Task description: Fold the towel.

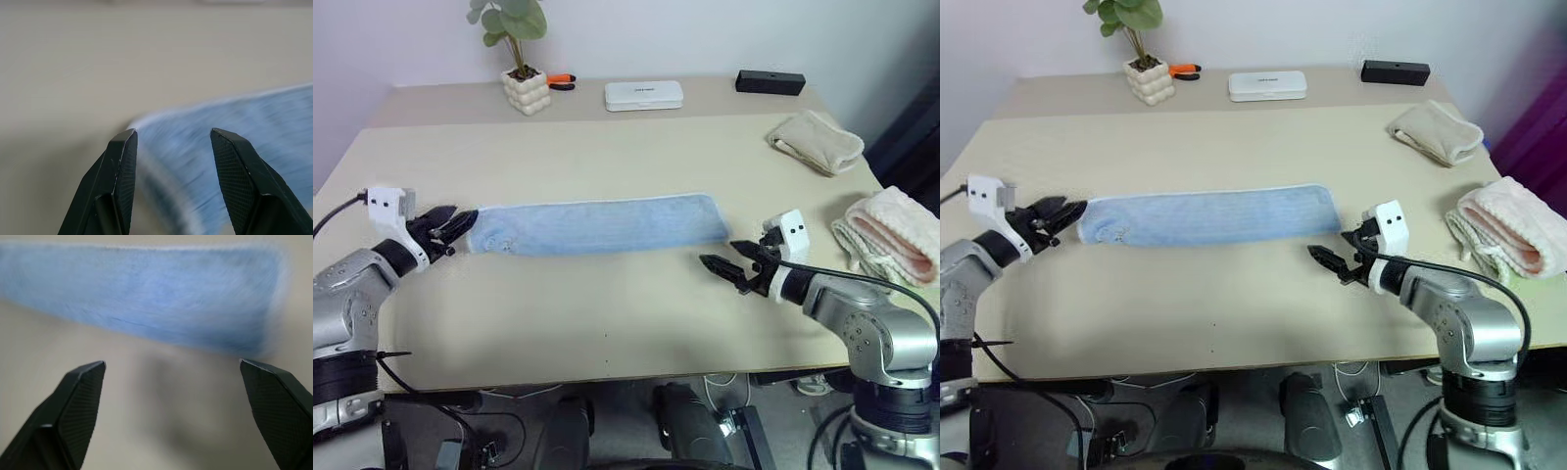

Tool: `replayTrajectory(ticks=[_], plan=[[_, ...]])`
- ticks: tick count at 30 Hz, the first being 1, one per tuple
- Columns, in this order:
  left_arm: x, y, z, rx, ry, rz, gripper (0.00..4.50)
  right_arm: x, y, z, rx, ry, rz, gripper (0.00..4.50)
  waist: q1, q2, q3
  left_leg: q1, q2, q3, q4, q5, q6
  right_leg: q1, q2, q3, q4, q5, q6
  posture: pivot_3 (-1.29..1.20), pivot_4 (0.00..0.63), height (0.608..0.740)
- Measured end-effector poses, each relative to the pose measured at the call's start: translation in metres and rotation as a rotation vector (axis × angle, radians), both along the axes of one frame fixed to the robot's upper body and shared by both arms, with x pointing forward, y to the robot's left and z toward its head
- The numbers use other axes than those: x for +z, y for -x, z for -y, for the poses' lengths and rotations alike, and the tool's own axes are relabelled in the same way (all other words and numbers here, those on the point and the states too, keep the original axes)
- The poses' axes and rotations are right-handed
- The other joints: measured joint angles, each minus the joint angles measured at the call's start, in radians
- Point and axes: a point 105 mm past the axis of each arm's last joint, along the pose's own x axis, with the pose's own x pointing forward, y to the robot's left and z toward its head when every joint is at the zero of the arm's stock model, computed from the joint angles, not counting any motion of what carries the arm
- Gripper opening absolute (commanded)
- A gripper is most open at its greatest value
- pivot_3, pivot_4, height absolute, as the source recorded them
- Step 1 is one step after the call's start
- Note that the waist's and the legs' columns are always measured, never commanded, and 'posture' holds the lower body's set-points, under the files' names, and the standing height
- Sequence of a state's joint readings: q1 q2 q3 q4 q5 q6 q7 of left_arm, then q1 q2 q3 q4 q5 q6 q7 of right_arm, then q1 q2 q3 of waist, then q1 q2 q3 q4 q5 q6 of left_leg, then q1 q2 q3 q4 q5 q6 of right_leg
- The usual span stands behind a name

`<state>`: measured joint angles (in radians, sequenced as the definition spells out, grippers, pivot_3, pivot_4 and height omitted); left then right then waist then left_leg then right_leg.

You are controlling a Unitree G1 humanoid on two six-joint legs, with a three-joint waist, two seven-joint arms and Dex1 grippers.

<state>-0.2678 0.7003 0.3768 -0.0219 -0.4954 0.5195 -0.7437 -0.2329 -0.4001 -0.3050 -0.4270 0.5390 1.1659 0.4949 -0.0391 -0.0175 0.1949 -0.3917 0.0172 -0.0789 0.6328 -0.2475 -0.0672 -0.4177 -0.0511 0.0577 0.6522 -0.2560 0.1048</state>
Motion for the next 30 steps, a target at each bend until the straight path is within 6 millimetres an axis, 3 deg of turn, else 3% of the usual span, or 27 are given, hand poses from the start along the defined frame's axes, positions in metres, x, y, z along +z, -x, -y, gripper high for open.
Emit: replayTrajectory(ticks=[2, 4, 6, 13, 14, 15, 22, 23, 30], plan=[[-0.002, 0.01, 0.029, -0.122, -0.049, 0.005, 2.41, -0.002, -0.002, -0.002, -0.06, -0.054, -0.046, 4.45, 0.002, 0.0, 0.0, 0.0, 0.0, 0.0, 0.0, 0.0, 0.0, 0.0, 0.0, 0.0, -0.001, 0.0, 0.0, 0.0, 0.15, 0.737], [-0.012, 0.026, 0.078, -0.315, -0.065, -0.006, 2.41, -0.005, -0.01, -0.004, -0.146, -0.123, -0.101, 4.45, 0.001, 0.0, 0.0, 0.0, 0.0, 0.0, 0.0, 0.0, 0.0, 0.001, 0.0, 0.0, -0.001, 0.0, 0.0, 0.0, 0.15, 0.737], [-0.017, 0.038, 0.11, -0.437, -0.047, -0.014, 2.41, -0.008, -0.016, -0.007, -0.196, -0.167, -0.142, 4.45, 0.0, 0.0, 0.0, 0.0, 0.0, 0.0, 0.0, 0.0, 0.0, 0.0, 0.0, 0.0, -0.001, 0.0, 0.0, 0.0, 0.15, 0.737], [-0.015, 0.062, 0.168, -0.619, 0.027, 0.001, 2.41, -0.008, -0.045, -0.01, -0.344, -0.333, -0.191, 4.45, -0.007, 0.001, -0.002, 0.003, 0.0, 0.0, -0.001, 0.0, 0.0, 0.003, 0.001, 0.0, -0.001, 0.0, 0.0, 0.0, 0.15, 0.737], [-0.016, 0.063, 0.171, -0.62, 0.037, -0.003, 2.41, -0.008, -0.051, -0.012, -0.361, -0.361, -0.193, 3.92, -0.008, 0.001, -0.002, 0.003, 0.0, 0.0, -0.001, 0.0, 0.0, 0.003, 0.001, 0.0, -0.001, 0.0, 0.0, 0.0, 0.15, 0.737], [-0.017, 0.063, 0.172, -0.616, 0.043, -0.008, 2.41, -0.009, -0.056, -0.011, -0.382, -0.38, -0.196, 3.71, -0.008, 0.001, -0.002, 0.004, 0.0, 0.0, -0.001, 0.0, 0.0, 0.004, 0.001, 0.0, -0.001, 0.0, 0.0, 0.0, 0.15, 0.737], [-0.027, 0.064, 0.168, -0.575, 0.046, -0.051, 2.41, -0.017, -0.073, -0.003, -0.486, -0.434, -0.212, 0.27, -0.007, 0.002, -0.002, 0.003, 0.0, 0.0, -0.002, 0.0, 0.0, 0.003, 0.001, 0.0, -0.002, 0.0, 0.0, 0.0, 0.15, 0.737], [-0.028, 0.064, 0.167, -0.573, 0.045, -0.053, 2.41, -0.014, -0.074, -0.003, -0.485, -0.44, -0.204, 0.07, -0.007, 0.002, -0.002, 0.003, 0.0, 0.0, -0.002, 0.0, 0.0, 0.004, 0.001, 0.0, -0.002, 0.0, 0.0, 0.0, 0.15, 0.737], [-0.031, 0.065, 0.165, -0.559, 0.048, -0.061, 2.41, -0.008, -0.072, 0.022, -0.542, -0.401, -0.151, 0.07, -0.005, 0.002, -0.002, 0.002, 0.0, 0.0, -0.002, 0.0, 0.0, 0.003, 0.001, 0.0, -0.005, 0.0, 0.0, 0.0, 0.15, 0.737]])
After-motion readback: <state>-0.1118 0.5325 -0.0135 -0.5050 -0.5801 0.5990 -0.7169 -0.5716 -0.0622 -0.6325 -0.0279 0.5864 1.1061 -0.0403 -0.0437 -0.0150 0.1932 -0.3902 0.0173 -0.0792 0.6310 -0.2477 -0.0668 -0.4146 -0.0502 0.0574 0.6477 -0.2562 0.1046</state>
